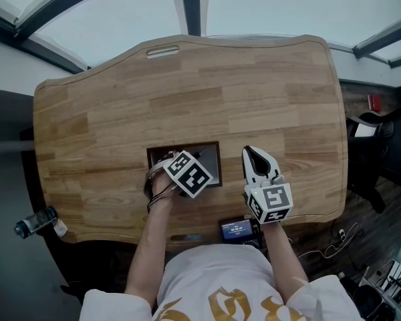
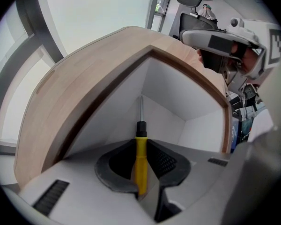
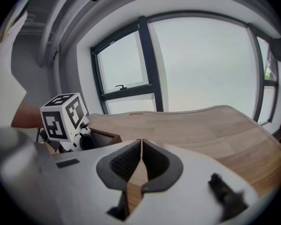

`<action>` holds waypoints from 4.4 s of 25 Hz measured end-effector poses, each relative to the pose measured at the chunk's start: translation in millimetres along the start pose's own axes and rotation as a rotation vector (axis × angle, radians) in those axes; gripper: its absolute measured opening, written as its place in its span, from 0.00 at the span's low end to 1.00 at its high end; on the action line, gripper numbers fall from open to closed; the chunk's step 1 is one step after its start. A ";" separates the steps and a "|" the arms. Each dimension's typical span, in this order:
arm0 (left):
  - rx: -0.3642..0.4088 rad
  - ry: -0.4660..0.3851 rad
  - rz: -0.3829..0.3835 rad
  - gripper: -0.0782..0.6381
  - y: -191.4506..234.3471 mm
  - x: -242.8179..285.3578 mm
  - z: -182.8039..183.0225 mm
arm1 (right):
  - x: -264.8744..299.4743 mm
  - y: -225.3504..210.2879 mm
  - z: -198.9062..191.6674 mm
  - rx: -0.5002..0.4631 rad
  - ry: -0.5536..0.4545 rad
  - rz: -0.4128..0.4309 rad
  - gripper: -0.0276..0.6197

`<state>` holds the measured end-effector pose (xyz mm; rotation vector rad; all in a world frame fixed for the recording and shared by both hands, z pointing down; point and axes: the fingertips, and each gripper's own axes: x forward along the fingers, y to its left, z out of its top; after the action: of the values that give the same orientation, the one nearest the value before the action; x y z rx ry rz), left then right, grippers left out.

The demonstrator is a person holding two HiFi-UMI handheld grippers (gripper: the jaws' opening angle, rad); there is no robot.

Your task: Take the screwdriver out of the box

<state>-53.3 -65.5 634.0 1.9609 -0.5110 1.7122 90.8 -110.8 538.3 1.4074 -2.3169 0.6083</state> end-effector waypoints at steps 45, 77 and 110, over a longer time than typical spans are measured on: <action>-0.045 -0.205 0.037 0.22 -10.5 -52.4 5.7 | -38.6 27.6 29.2 -0.020 -0.080 0.009 0.09; -0.222 -0.800 0.283 0.22 -13.0 -149.0 1.3 | -91.8 53.5 46.6 -0.080 -0.155 -0.044 0.09; -0.382 -1.102 0.486 0.22 -54.6 -239.5 -77.5 | -145.4 113.9 54.6 -0.149 -0.292 0.015 0.09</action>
<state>-119.6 15.6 398.7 2.4330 -1.6409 0.4695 48.1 14.4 398.3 1.4931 -2.5361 0.2380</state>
